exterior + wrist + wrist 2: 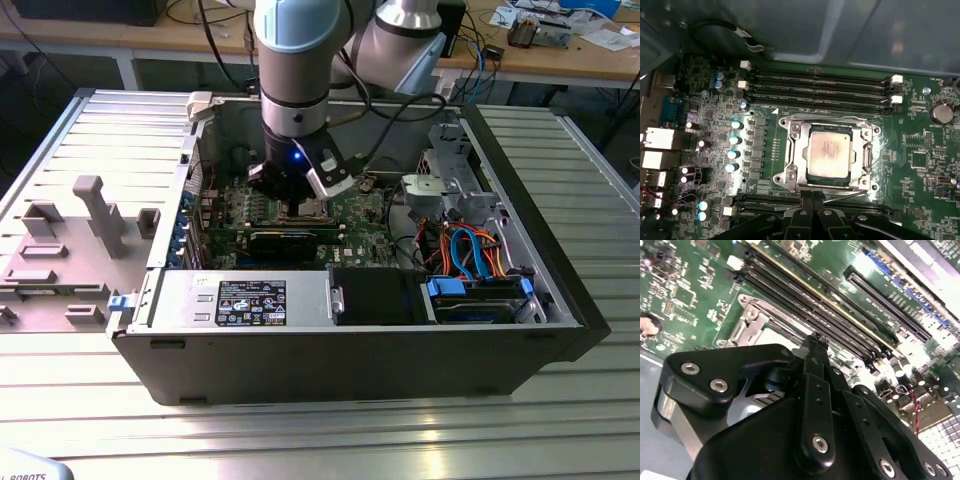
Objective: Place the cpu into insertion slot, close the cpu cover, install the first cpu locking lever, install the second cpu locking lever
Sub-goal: 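Install the second cpu locking lever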
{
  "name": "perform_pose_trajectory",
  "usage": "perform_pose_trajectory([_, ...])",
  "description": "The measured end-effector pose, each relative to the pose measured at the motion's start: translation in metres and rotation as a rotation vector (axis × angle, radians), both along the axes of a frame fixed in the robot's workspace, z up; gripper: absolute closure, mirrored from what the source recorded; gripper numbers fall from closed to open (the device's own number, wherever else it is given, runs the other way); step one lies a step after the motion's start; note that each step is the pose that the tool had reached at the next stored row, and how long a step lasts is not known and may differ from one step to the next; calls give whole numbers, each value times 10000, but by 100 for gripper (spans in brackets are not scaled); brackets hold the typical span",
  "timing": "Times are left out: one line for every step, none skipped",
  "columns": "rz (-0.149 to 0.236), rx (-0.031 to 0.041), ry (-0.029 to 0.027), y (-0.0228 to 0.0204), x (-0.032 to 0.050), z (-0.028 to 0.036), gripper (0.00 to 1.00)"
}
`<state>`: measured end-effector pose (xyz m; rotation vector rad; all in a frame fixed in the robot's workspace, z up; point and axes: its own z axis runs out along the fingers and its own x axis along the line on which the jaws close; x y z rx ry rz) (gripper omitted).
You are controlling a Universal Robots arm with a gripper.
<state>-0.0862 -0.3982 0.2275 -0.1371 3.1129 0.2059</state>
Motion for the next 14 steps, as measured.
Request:
perform_pose_trajectory([-1, 1, 0, -5, -9, -6, 89])
perform_pose_trajectory([0, 2, 1, -14, -28, -13, 89])
perform_pose_trajectory([0, 7, 0, -24, -69, -26, 89])
perform_pose_trajectory([0, 10, 1, -30, -98, -33, 89])
perform_pose_trajectory([0, 10, 0, -32, -113, -40, 89])
perform_pose_trajectory([0, 11, 1, -36, -127, -48, 89])
perform_pose_trajectory([-1, 11, 0, -38, -133, -56, 89])
perform_pose_trajectory([0, 10, 1, -40, -137, -64, 89])
perform_pose_trajectory([2, 10, 1, -40, -139, -73, 89])
perform_pose_trajectory([2, 11, 0, -41, -144, -83, 89])
perform_pose_trajectory([3, 11, 0, -41, -148, -90, 89])
perform_pose_trajectory([5, 9, 2, -42, -160, -100, 89])
perform_pose_trajectory([6, 10, 1, -42, -167, -106, 89])
perform_pose_trajectory([6, 11, 0, -41, -171, -114, 89])
